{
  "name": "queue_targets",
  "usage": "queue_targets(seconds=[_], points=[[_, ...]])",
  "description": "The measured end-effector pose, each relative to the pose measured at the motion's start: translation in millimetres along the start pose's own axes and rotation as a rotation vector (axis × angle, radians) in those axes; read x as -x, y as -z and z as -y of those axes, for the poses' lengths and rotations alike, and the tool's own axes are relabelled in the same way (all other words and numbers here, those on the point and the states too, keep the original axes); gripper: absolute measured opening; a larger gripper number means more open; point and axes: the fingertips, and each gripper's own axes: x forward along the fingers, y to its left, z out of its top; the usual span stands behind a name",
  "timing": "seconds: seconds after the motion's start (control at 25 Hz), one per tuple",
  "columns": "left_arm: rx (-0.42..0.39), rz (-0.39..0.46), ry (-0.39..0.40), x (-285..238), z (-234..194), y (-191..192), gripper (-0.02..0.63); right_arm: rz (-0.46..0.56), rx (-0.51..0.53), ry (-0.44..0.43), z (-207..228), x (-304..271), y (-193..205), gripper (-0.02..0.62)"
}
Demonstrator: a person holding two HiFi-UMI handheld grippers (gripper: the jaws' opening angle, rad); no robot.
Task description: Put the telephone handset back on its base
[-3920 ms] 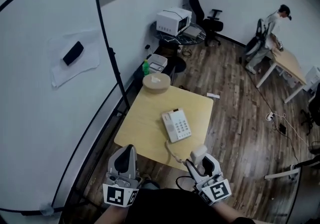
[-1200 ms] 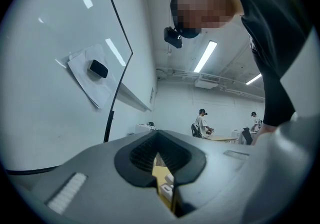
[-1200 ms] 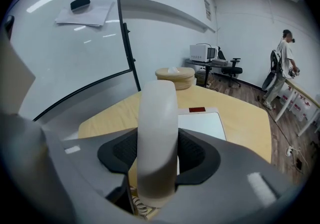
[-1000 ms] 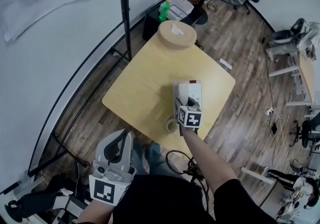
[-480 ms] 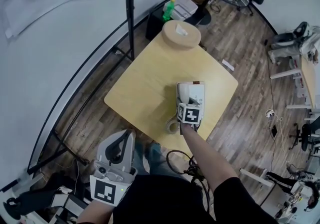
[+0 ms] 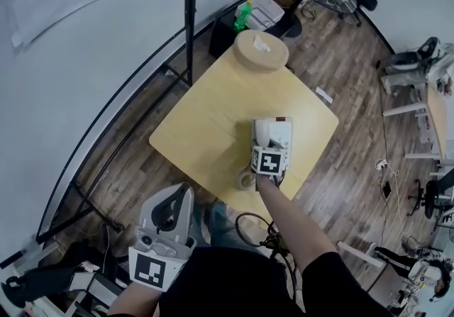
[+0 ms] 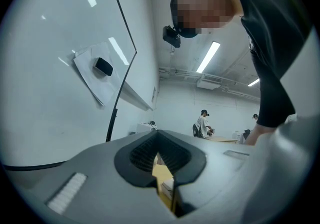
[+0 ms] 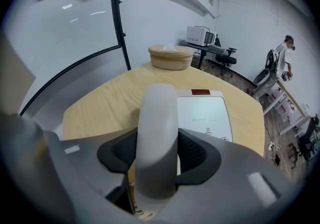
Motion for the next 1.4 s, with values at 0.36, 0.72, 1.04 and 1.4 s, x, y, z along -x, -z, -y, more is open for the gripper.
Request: queue_targets(seconds=[0.36,0.72,1.04,1.4], points=[[0.013,0.006,0.001,2,2,-1,0.0,-0.035,0.016,-0.028,-3,0,0,0.232],[0.009,0.031,0.009,-3,0,-20,0.0,0.092,0.024,-0.085,-11,58,-36,0.238],[-0.013,0.113,0.058,-28,18,-60,0.0,0.381,0.07,-0.156,-12,194,-85,0.235],[-0.046,0.167,0.187,-53,63,-98,0.0,0.757,0.196,-0.084,-20,349,-107,0.094]])
